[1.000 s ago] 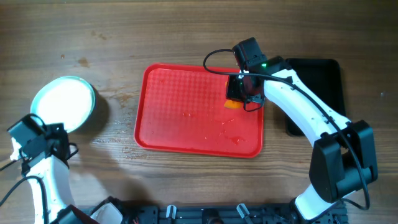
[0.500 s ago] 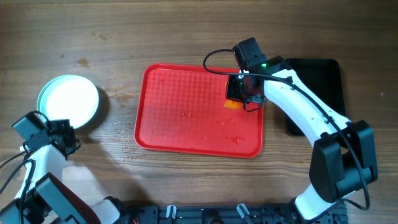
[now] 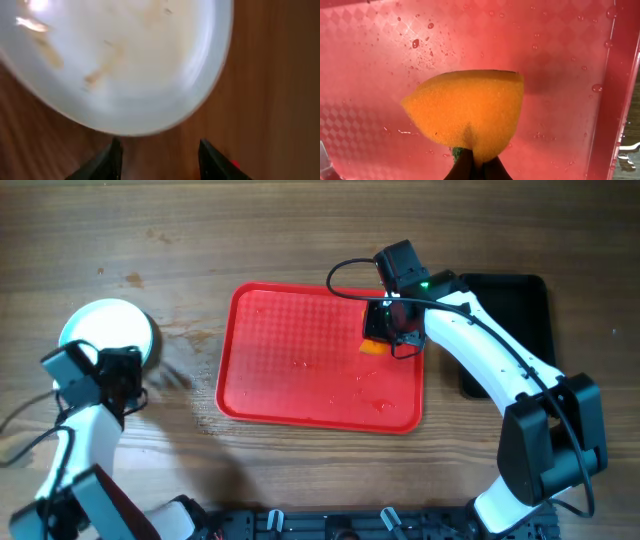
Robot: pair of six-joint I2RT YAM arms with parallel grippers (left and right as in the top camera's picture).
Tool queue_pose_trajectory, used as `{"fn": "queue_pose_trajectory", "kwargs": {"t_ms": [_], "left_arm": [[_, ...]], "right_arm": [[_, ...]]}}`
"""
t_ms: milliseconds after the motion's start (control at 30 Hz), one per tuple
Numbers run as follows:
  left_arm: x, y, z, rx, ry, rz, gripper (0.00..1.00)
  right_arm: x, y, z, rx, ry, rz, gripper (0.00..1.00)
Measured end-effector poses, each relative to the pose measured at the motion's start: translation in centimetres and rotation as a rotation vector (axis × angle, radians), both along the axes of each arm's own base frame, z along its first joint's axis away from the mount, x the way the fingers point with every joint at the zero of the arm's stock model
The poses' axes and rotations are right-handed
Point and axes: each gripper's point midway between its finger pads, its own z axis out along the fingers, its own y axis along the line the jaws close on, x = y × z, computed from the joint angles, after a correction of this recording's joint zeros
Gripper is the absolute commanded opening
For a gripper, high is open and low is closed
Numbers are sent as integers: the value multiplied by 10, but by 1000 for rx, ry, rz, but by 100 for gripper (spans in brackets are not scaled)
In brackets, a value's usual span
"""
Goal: Clean dirty plates on tray and stack at the side
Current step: 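Lower the plate with the left gripper onto the left stack, then move the right gripper to the black tray and drop the sponge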
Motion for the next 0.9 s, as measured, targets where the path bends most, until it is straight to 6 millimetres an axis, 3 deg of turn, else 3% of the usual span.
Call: {"fn": "queue_pose_trajectory", "kwargs": {"t_ms": [100,167,200,300,467,567,700,833,867,900], "left_arm": [[19,-39,41,67,-76,-176,12],[26,-82,84,128,-165,-338,11],[24,-98,92,144,-178,-396,11],[3,-171,99,170,-180,-662,11],[-23,-244,95,171,-175,-930,14],[-32,-263,93,187,-176,-996,16],[-35,-265,90,197,-158,-1004,17],[-35,-264,89,202,-150,-999,20],[-35,-264,89,202,-150,-999,24],[-35,-263,89,203,-150,-1000,32]], "right_arm": [[0,-2,0,-5,3,-3,4],[1,-11,-1,-23,10,-24,4],[1,-17,-2,-27,17,-42,4],[1,-57,-4,-66,69,-151,4],[19,-140,1,-72,73,-370,4],[22,-197,1,-97,64,-509,4],[7,-263,1,-140,87,-709,4],[-2,-293,2,-164,90,-787,5],[-1,-294,2,-166,87,-783,4],[-1,-293,2,-167,87,-775,11]]}}
